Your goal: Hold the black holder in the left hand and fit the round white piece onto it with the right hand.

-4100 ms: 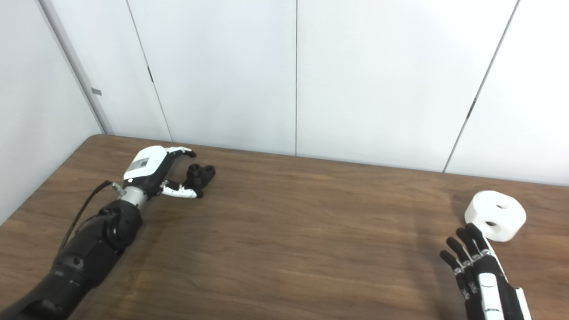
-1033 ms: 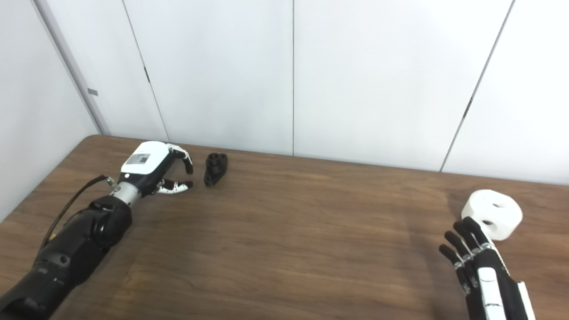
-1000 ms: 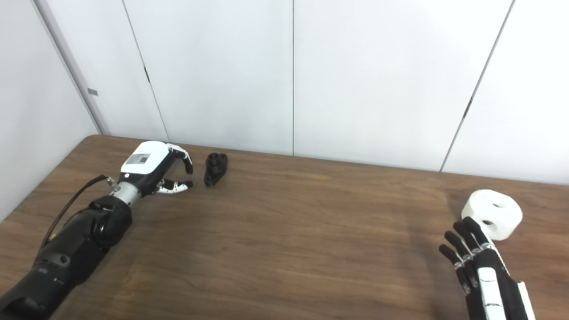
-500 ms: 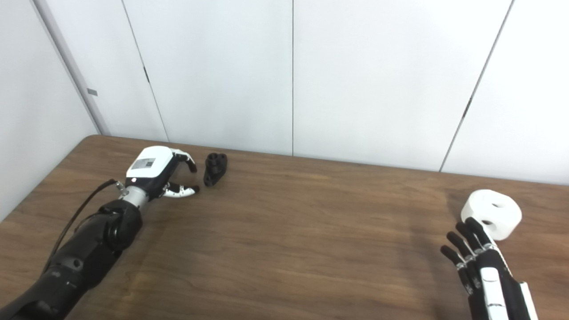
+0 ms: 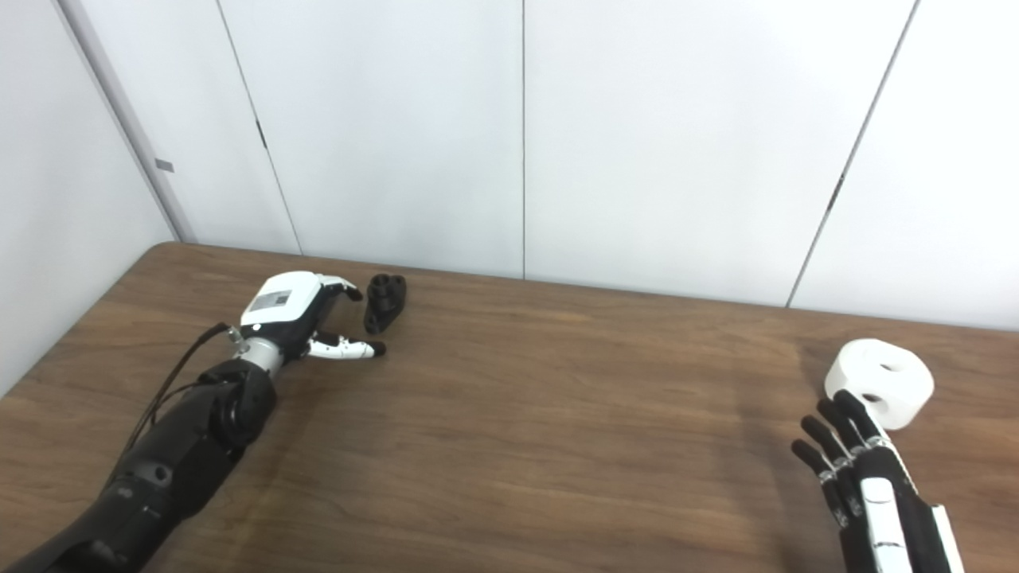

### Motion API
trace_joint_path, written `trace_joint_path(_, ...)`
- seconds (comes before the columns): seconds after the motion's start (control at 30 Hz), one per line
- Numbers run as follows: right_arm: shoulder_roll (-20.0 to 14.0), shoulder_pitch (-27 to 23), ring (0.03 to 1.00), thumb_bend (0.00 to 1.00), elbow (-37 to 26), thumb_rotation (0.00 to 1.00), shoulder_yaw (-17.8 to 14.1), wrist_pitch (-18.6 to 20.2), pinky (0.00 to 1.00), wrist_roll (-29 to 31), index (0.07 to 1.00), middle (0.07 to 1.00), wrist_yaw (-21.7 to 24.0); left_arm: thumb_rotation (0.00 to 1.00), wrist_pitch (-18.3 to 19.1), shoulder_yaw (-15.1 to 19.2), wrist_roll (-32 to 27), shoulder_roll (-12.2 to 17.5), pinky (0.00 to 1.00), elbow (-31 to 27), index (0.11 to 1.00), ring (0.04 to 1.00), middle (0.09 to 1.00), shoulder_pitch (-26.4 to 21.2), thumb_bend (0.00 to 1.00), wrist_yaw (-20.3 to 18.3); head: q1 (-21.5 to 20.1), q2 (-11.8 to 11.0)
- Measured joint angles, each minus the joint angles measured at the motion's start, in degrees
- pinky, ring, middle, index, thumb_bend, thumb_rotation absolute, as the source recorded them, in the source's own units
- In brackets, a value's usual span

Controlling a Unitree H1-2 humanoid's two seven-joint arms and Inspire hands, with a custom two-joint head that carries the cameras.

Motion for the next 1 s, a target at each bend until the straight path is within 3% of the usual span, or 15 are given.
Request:
trace_joint_path(0.57, 0.0, 0.0, 0.875, 0.34, 0.4, 0.69, -0.1, -0.3, 0.82, 0.0, 0.874, 0.894, 0.2, 0.45, 2.3, 0.0, -1.4, -2.4, 0.88, -1.4, 0.751, 0.921, 0.865, -0.6, 1.00, -1.0, -0.8, -1.0)
trace_joint_path(1.0, 0.0, 0.3, 0.877, 0.34, 0.9, 0.68, -0.2, -0.7, 0.83, 0.9, 0.870, 0.891, 0.4, 0.46, 2.2, -0.7, -1.8, -5.4, 0.86, 2.7, 0.744, 0.912, 0.858, -3.2, 1.00, 1.2, -0.8, -1.1)
